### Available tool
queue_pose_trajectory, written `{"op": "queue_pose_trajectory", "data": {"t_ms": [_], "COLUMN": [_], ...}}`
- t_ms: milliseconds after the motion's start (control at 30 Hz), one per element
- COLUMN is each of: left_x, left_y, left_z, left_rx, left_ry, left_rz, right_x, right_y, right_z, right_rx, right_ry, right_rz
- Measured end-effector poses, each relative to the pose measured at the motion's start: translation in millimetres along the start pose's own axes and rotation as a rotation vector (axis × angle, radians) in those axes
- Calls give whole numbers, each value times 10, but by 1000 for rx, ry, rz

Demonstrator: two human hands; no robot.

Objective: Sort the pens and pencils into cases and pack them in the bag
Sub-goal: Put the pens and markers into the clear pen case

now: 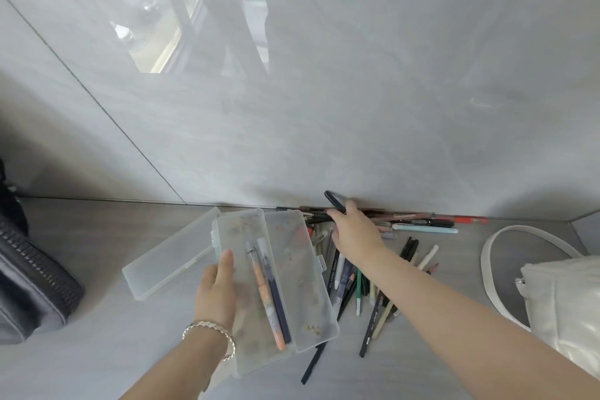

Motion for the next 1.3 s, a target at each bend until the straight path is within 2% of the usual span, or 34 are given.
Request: {"op": "queue_pose_trajectory", "data": {"t_ms": [100,167,300,367,500,600,700,767,833,900,1033,1133,1300], "left_x": [-9,-5,39,65,92,82,72,82,111,135,186,204,213], "left_y": [-61,-86,-116,-93,57,203,297,316,339,361,379,397,480], "left_z": [18,32,41,48,125,223,300,347,371,406,453,525,602], "left_rx": [-12,-19,-16,2,71,130,180,193,209,226,229,243,298], "left_ry": [-5,-4,-8,-27,-56,-65,-52,-31,-20,-34,-59,-55,-43], "left_rz": [4,1,-26,-32,-34,-21,9,-1,-10,0,1,-10,-4], "right_x": [38,39,24,132,543,837,846,806,797,714,594,565,848], "right_y": [6,-12,-247,-433,-610,-636,-483,-471,-486,-542,-703,-735,-544], "right_z": [-65,-79,13,176,792,1148,1260,1295,1354,1345,1385,1399,1366], "right_rx": [84,67,-126,-235,-98,-206,-283,-230,-257,-220,-330,-365,-332], "right_ry": [-20,-59,-107,-219,-544,-829,-993,-966,-902,-702,-448,-323,-185], "right_rz": [249,322,207,111,-204,-206,-85,-119,-145,-284,-533,-791,-1043]}}
Point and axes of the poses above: each hand's wrist, its own z-axis away from the middle knuckle, its own y-axis out of the palm, x = y × z, the point moved 5 cm from there along -z, towards the middle knuckle, and after that the axes turned 5 degrees about -y, right-handed, at the moved point
